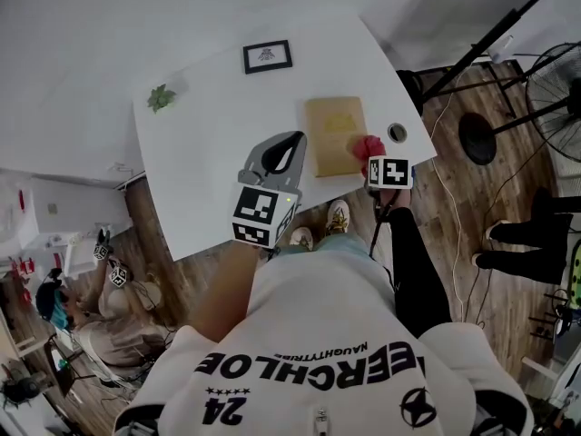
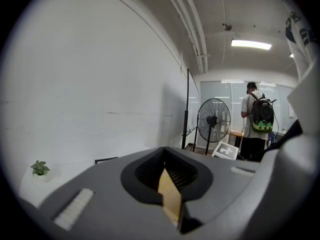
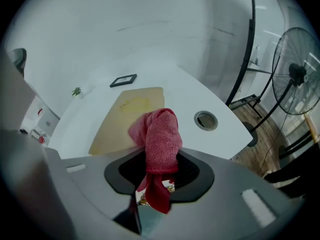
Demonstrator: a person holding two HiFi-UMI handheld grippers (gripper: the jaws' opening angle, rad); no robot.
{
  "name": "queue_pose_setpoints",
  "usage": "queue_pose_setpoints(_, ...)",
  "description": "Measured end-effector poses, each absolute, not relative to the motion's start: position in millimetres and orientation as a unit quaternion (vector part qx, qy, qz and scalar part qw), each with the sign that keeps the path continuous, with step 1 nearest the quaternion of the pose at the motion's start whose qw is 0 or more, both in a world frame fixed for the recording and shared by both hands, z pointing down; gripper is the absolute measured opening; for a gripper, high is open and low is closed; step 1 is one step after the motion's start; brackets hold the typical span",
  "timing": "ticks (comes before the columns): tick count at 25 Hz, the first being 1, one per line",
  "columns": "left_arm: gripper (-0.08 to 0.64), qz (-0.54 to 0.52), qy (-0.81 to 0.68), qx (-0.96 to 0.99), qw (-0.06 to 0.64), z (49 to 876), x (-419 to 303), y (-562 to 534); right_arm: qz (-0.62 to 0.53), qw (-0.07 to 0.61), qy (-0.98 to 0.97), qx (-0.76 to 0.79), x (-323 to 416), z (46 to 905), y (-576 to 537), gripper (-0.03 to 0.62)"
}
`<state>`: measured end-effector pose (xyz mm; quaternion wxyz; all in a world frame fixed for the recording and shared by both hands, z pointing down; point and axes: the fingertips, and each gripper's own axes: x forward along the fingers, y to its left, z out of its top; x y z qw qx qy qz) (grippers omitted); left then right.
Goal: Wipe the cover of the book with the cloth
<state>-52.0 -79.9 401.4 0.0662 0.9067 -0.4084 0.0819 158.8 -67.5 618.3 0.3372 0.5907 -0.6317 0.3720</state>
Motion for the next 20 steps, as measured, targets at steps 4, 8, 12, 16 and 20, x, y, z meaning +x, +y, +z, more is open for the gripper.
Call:
queue_pose_setpoints(4, 0.058, 0.075, -0.405, 0.909, 0.063, 396.0, -48.6, -80.0, 0.332, 0.352, -0.659, 0.575, 136.7, 602.1, -69.8, 0.107)
queue_pose_setpoints(8, 0.058, 0.071, -0.410, 0.907, 0.068, 396.7, -53.7, -79.7, 0.331, 0.331, -0.716, 0.517, 72.0, 585.2, -67.6, 0.107)
queue_pose_setpoints(12, 0.058, 0.068, -0.414, 0.905, 0.072, 397.8, -58.2, -78.6, 0.353, 0.344, -0.737, 0.463, 22.2, 595.5, -51.2, 0.107)
queue_pose_setpoints(16, 0.058, 0.070, -0.414, 0.904, 0.075, 399.2, -60.4, -77.8, 0.386, 0.369, -0.721, 0.441, 9.6, 623.0, -31.9, 0.107)
queue_pose_setpoints(20, 0.058, 0.069, -0.411, 0.906, 0.077, 400.9, -62.4, -78.8, 0.389, 0.364, -0.717, 0.449, 17.1, 622.3, -33.1, 0.107)
